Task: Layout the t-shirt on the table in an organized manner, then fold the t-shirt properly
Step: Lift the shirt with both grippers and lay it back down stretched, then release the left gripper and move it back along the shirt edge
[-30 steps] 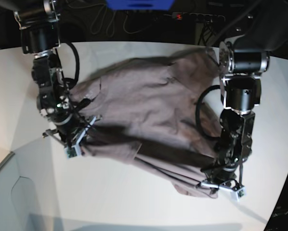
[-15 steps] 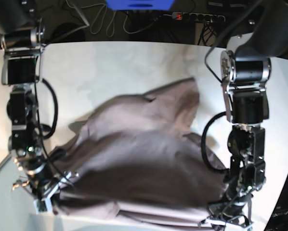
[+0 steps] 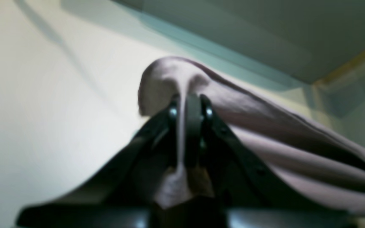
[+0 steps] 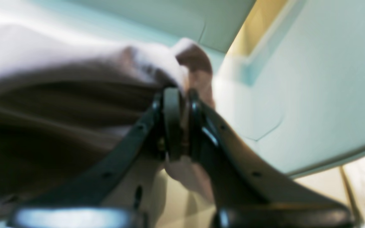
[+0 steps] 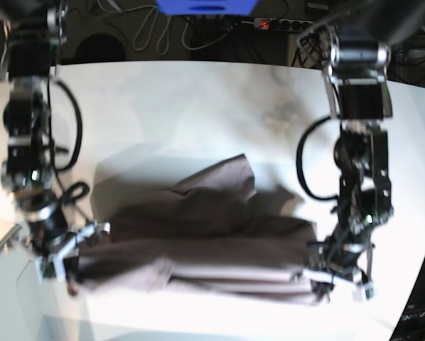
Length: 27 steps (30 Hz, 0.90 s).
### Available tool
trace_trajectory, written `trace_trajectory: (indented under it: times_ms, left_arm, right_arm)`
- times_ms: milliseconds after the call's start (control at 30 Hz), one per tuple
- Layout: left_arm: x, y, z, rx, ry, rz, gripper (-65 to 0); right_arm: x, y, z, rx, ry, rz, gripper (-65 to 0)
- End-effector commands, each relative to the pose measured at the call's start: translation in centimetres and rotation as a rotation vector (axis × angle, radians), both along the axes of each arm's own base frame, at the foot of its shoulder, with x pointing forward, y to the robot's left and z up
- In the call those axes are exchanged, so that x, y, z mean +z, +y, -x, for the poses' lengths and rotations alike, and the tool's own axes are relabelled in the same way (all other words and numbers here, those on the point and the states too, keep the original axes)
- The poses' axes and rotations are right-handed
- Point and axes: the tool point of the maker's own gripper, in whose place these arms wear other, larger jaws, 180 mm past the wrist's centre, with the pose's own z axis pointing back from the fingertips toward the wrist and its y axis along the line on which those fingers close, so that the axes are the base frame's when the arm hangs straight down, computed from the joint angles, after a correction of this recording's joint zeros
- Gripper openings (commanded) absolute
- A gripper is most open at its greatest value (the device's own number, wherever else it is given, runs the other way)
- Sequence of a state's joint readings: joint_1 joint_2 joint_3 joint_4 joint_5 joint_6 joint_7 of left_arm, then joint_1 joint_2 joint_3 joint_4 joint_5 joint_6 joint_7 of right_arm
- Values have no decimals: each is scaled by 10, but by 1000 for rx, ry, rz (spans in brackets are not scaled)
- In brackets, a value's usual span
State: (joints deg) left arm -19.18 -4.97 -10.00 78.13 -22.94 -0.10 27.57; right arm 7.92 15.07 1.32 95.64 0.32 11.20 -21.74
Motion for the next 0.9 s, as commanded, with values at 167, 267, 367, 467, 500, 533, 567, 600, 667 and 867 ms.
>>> trace_trajectory:
  times_ms: [167, 267, 367, 467, 500, 533, 567, 600, 667, 867]
  left_arm:
    - [-68, 8, 55, 17, 130, -14, -644]
    - [-112, 7, 90, 18, 240, -4, -619]
    - [-136, 2, 118, 19, 307, 80, -507]
    - [-151, -1, 139, 28, 344, 158, -350]
    - [-154, -2, 145, 31, 353, 176, -311]
    - [-153, -2, 149, 31, 353, 185, -286]
    - [-150, 1, 150, 30, 346, 180, -274]
    - [-146, 3, 152, 27, 337, 179, -269]
    - [-130, 2, 151, 20, 296, 191, -269]
    - [-85, 35, 138, 97, 165, 222, -269]
  right_arm:
    - [-43, 18, 55, 6, 78, -45, -650]
    - [-70, 26, 83, 12, 126, -81, -650]
    - [-83, 34, 103, 22, 133, -110, -650]
    - [-92, 36, 116, 25, 149, -117, -650]
    - [-95, 36, 119, 25, 158, -116, -650]
    - [-96, 36, 121, 25, 164, -116, -650]
    - [-100, 35, 125, 22, 176, -116, -650]
    - [-102, 32, 129, 15, 184, -114, -650]
    - [-104, 27, 132, -1, 188, -113, -650]
    - [-108, 26, 138, -4, 205, -112, -650]
